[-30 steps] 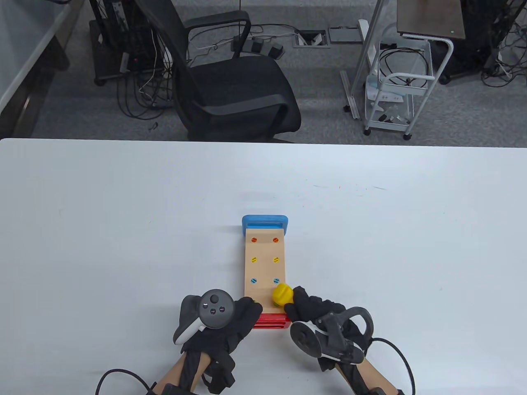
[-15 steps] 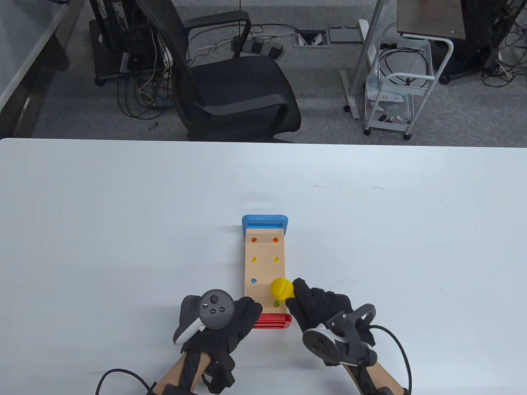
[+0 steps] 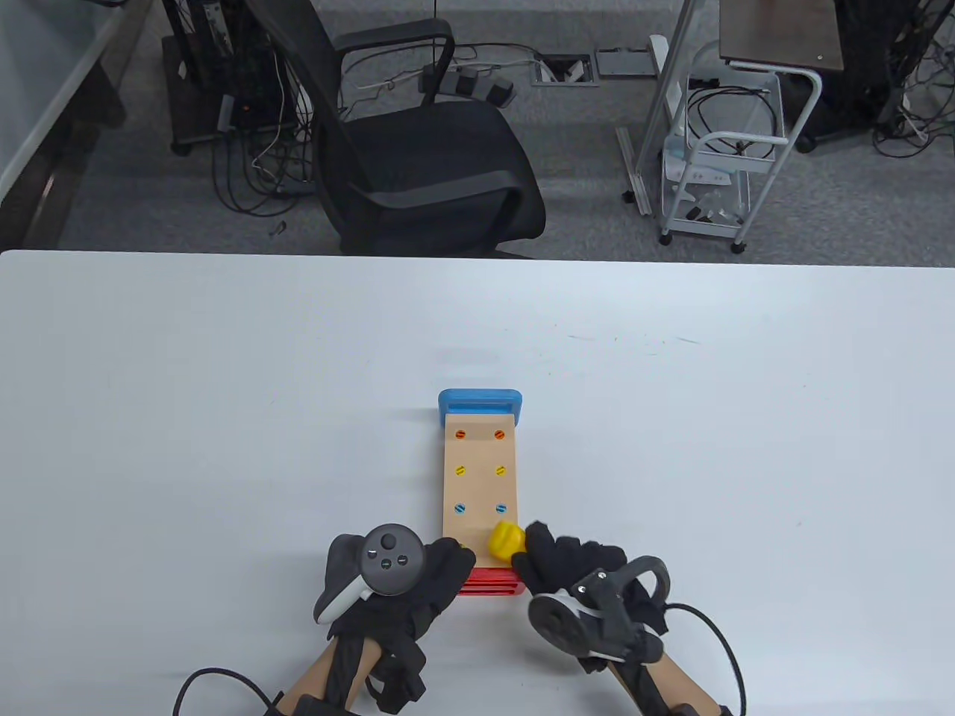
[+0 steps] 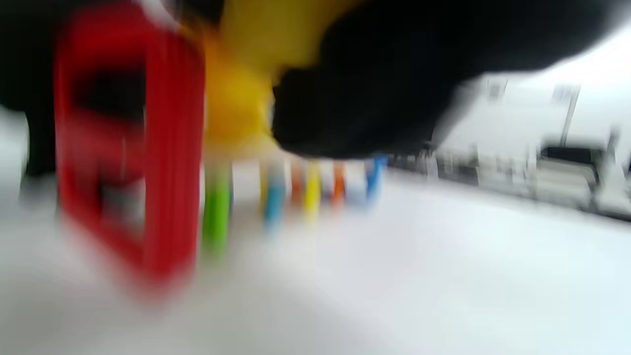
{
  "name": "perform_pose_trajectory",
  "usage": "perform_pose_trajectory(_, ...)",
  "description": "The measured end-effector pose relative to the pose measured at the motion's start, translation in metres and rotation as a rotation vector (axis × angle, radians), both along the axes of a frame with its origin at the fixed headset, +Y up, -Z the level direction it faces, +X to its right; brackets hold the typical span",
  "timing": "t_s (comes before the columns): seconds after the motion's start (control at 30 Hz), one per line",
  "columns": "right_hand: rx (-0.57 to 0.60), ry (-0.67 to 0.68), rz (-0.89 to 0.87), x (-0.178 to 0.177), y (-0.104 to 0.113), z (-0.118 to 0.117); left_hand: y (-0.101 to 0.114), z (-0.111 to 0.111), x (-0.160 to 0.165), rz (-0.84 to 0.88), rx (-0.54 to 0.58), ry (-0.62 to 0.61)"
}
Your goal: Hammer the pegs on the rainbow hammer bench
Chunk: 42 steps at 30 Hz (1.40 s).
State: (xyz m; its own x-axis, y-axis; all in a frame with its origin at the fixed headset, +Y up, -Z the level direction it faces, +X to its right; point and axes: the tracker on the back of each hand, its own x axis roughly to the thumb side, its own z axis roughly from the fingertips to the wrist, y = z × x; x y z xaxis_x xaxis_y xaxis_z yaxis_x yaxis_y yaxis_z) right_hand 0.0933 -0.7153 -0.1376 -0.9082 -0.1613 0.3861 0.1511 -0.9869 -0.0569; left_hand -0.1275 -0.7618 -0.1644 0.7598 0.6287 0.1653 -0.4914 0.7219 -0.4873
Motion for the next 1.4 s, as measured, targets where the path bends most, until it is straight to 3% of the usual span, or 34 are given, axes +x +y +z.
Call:
perform_pose_trajectory(0.03,0.128,0.142,-0.234,0.001,0.005,-0.001,0.0,0.0,0.0,0.002,0.005,0.001)
perform_pose_trajectory(0.07,0.118,0.174,-0.233,0.001,0.014,-0.005,0.0,0.0,0.0,0.002,0.006,0.003)
perform_pose_trajectory(0.1,0.143,0.135,-0.222,0.006,0.023,-0.001,0.0,0.0,0.0,0.002,0.006,0.002)
perform_pose_trajectory(0.13,0.26,0.13,-0.291,0.009,0.031,0.001,0.0,0.0,0.0,0.003,0.002,-0.001)
perform_pose_trajectory(0.2,0.38,0.114,-0.392,0.017,0.044,0.001,0.0,0.0,0.0,0.004,0.001,0.0)
perform_pose_trajectory(0.4,0.344,-0.067,-0.455,0.059,0.069,-0.02,-0.001,0.0,0.0,0.008,-0.001,-0.002)
perform_pose_trajectory(0.6,0.213,-0.254,-0.351,0.101,0.08,-0.099,-0.001,0.0,-0.001,0.006,-0.002,-0.011)
perform_pose_trajectory(0.77,0.113,-0.376,-0.356,0.129,0.058,-0.162,-0.001,0.0,-0.001,0.007,-0.003,-0.012)
perform_pose_trajectory(0.97,0.053,-0.514,-0.392,0.15,0.006,-0.209,-0.001,-0.001,-0.001,0.008,-0.002,-0.014)
perform_pose_trajectory(1.17,-0.018,-0.623,-0.291,0.154,-0.037,-0.233,-0.001,-0.001,-0.001,0.008,-0.001,-0.013)
perform_pose_trajectory(1.4,-0.071,-0.675,-0.159,0.161,-0.058,-0.241,-0.001,-0.001,-0.001,0.009,-0.002,-0.014)
